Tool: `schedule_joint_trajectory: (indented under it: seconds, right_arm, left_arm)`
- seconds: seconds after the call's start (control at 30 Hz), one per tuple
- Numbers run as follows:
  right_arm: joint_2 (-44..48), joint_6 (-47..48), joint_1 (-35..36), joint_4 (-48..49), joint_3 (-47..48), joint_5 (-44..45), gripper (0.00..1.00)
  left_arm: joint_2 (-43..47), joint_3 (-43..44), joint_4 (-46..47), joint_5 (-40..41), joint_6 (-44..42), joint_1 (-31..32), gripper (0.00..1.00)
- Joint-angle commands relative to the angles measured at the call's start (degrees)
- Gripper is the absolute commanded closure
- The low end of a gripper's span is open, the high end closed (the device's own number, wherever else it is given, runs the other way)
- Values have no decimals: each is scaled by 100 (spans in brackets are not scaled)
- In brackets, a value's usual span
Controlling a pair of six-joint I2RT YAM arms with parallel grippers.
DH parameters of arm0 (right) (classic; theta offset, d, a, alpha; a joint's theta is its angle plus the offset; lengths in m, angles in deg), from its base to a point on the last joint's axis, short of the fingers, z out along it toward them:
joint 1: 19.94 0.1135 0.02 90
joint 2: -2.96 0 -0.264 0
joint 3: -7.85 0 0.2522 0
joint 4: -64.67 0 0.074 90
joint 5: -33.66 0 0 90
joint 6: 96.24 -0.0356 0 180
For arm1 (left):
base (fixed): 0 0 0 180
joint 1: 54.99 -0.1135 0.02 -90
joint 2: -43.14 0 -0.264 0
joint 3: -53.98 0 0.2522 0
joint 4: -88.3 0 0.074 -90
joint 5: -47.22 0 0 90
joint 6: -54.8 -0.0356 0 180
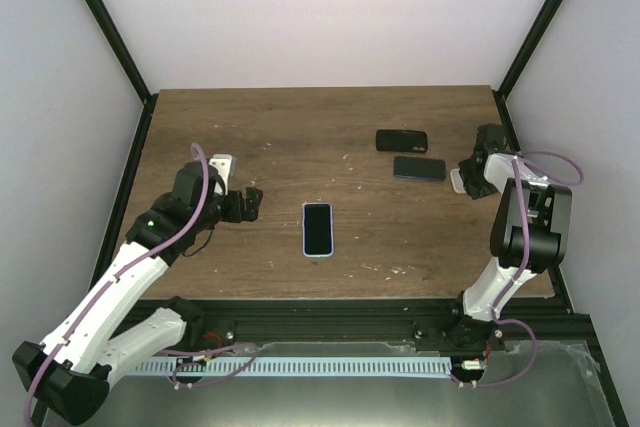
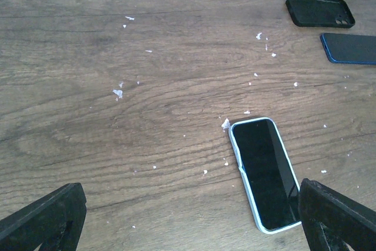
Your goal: Put the phone into the phone case
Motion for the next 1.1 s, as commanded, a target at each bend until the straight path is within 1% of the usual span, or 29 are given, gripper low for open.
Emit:
schedule_joint_trajectory:
  seconds: [0.0,0.77,0.87,1.07]
  right_arm:
    - [-27,-206,-82,-188,6,135,77]
    - [-397,-462,-103,-174,13,41,76]
    - [-428,-451,-101,-175,21,33,81]
    - [-317,-365,-103,-159,-59,4,98]
  left_arm:
    - [61,-33,114,15,-99,-24,0]
    - [51,-42,114,38,-108,-27,0]
    - [56,-41,114,52,-108,-24,0]
    - [84,-43,105,82,-103,-31,0]
